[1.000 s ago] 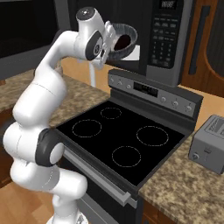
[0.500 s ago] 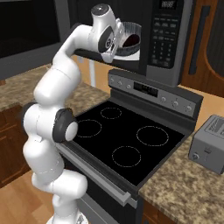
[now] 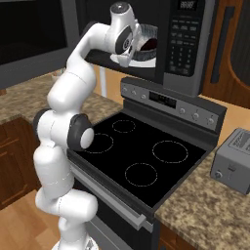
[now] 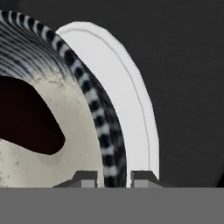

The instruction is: Pick the avocado from the sink and place it in the bowl. Then pick the bowl and place it in the microwave. Then close the microwave door and press the start button.

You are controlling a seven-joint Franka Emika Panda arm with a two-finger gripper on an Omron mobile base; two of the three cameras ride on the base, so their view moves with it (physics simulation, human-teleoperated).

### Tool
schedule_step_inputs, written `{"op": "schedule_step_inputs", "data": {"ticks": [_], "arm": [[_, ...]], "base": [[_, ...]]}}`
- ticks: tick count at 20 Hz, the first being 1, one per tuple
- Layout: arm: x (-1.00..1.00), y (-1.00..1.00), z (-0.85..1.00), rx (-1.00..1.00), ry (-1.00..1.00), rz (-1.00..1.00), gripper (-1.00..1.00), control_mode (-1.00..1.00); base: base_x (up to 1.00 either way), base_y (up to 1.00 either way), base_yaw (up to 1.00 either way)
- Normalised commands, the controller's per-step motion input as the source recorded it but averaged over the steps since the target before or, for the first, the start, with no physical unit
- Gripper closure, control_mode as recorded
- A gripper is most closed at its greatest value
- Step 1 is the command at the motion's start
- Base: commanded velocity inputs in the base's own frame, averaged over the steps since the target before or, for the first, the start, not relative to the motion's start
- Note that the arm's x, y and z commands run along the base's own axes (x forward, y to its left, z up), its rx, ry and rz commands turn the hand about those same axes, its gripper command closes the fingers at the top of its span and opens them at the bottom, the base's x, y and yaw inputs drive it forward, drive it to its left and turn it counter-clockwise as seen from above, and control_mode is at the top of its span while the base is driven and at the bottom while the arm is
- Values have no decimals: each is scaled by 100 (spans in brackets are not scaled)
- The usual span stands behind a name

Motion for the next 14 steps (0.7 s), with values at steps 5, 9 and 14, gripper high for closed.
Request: {"op": "schedule_step_inputs", "data": {"ticks": [5, 9, 14], "arm": [[5, 20, -24, 0, -25, 1, -100, -100], [11, 21, -17, 0, -49, 0, -100, -100], [-38, 29, 4, 0, -54, 0, -100, -100]], "base": [[0, 0, 0], [0, 0, 0], [0, 0, 0]]}}
